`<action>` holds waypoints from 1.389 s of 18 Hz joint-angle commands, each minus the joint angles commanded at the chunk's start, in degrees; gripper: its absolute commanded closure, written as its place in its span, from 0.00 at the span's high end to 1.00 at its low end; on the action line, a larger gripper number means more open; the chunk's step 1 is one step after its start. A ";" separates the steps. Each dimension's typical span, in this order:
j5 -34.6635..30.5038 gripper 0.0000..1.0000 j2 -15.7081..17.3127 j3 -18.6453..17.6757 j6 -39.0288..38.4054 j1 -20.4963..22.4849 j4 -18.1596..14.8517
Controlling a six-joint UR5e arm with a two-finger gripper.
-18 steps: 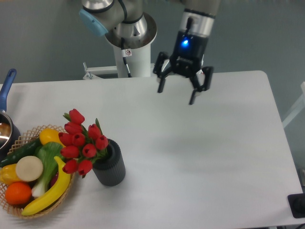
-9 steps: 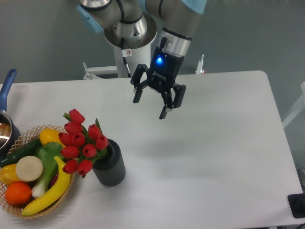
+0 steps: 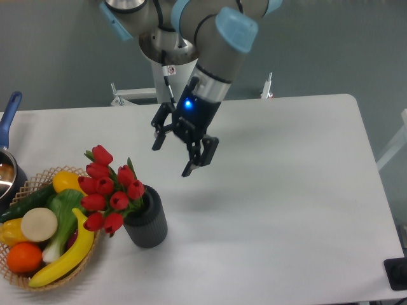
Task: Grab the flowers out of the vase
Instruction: 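Lower the open gripper around the tulip stems above the vase rim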
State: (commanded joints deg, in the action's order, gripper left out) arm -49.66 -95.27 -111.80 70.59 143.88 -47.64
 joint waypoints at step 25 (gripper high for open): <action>5.36 1.00 -7.21 4.57 -6.34 -4.04 4.22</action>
State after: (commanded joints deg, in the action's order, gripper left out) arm -44.30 -102.48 -107.23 64.24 139.83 -43.42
